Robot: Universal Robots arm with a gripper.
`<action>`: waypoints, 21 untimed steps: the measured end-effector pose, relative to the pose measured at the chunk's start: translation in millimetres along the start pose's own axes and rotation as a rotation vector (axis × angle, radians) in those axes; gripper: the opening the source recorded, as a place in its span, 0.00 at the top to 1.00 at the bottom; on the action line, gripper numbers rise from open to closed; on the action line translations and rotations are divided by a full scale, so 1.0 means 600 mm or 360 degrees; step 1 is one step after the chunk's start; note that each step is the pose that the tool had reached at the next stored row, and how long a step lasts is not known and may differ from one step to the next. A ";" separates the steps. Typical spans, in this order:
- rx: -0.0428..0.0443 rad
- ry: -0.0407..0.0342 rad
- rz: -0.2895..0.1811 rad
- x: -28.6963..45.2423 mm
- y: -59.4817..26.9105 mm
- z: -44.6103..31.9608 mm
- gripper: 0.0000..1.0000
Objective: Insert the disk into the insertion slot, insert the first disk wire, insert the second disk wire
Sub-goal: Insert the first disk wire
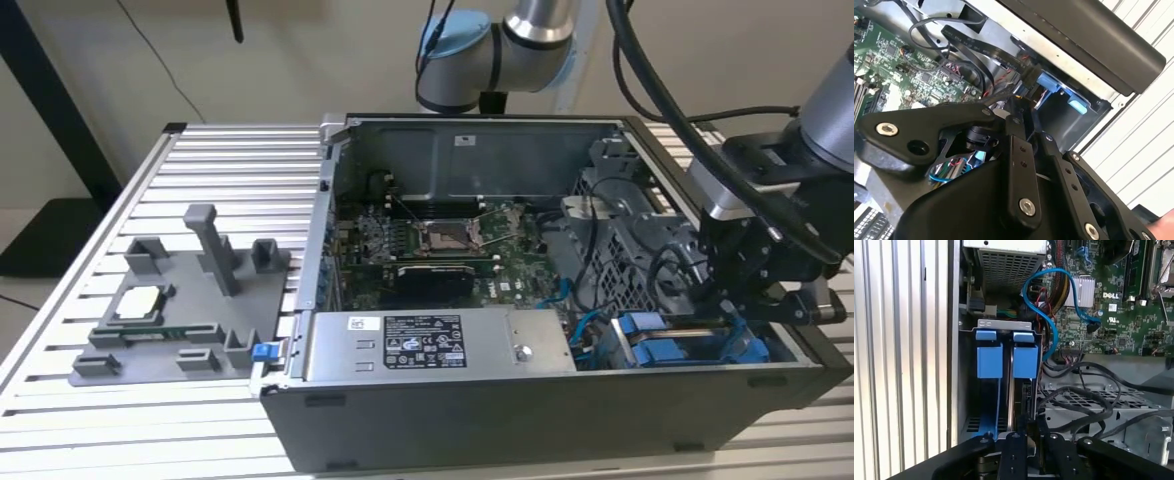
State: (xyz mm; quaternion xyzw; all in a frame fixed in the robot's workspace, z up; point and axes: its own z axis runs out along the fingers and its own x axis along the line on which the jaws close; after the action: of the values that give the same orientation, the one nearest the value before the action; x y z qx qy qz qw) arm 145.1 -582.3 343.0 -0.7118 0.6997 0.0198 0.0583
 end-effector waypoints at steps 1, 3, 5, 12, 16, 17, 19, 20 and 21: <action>0.0001 0.0000 0.0000 0.000 0.000 0.001 1.00; 0.0002 0.0001 0.0000 0.000 0.000 0.002 1.00; 0.0002 0.0000 0.0000 0.000 0.000 0.003 1.00; 0.0002 0.0000 0.0000 0.001 0.000 0.007 1.00; 0.0002 0.0000 0.0001 0.000 -0.001 0.008 1.00; 0.0002 0.0000 0.0001 0.000 -0.001 0.008 1.00; 0.0002 0.0000 0.0002 -0.001 -0.001 0.008 1.00; 0.0002 0.0001 0.0003 -0.002 -0.001 0.008 1.00; 0.0002 0.0001 0.0003 -0.002 -0.001 0.009 1.00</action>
State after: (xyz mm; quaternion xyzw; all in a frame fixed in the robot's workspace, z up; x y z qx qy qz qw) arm 146.1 -580.3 337.9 -0.7111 0.7004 0.0193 0.0586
